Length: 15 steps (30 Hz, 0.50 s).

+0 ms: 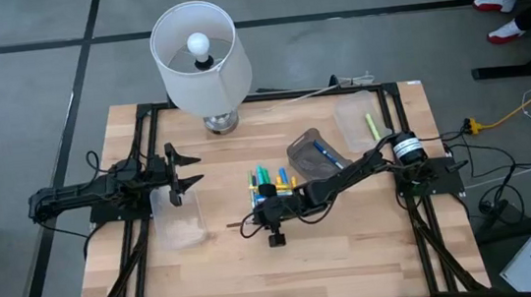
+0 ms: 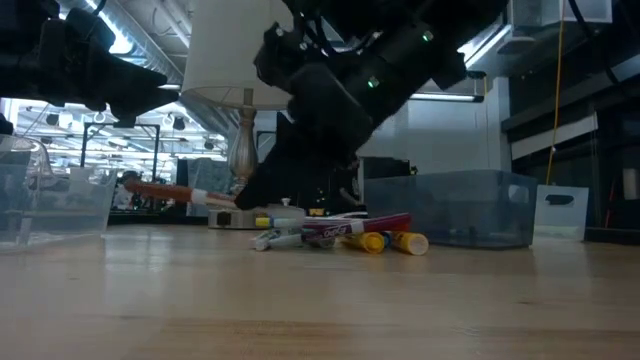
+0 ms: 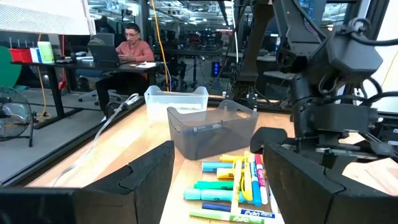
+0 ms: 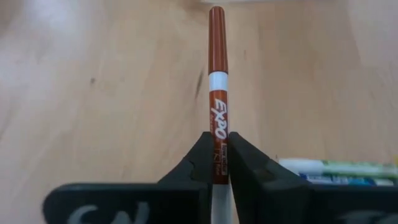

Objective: Pick & Place Markers
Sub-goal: Put the brown marker pen into the black bin

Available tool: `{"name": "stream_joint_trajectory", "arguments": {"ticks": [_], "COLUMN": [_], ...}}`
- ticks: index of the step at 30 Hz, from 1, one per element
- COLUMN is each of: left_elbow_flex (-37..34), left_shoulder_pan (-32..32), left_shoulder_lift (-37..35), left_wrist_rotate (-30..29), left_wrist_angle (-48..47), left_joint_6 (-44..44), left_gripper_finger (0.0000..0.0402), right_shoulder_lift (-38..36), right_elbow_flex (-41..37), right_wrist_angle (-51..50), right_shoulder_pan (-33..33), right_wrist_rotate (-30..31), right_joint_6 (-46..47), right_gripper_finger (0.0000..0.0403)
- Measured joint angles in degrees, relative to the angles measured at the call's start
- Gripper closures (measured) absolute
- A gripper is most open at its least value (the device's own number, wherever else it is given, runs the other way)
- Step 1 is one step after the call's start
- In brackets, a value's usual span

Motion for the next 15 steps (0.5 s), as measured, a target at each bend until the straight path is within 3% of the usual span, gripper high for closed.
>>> {"name": "stream_joint_trajectory", "arguments": {"ticks": [5, 15], "left_elbow_flex": [0.0, 0.02], "left_shoulder_pan": [0.01, 0.02], "left_shoulder_lift": [0.0, 0.07], "left_wrist_rotate": [0.0, -0.02], "left_wrist_angle": [0.01, 0.01], "left_joint_6": [0.0, 0.04], "left_gripper_finger": [0.016, 0.016], "right_shoulder_lift": [-1.92, -11.41], "right_elbow_flex": [1.1, 0.0], "right_wrist_angle": [-2.37, -11.42], "right_shoulder_pan": [0.02, 0.02], "right_wrist_rotate": [-0.86, 4.47], "right_joint_6": [-1.3, -2.74], "right_gripper_finger": [0.0373, 0.0375]}}
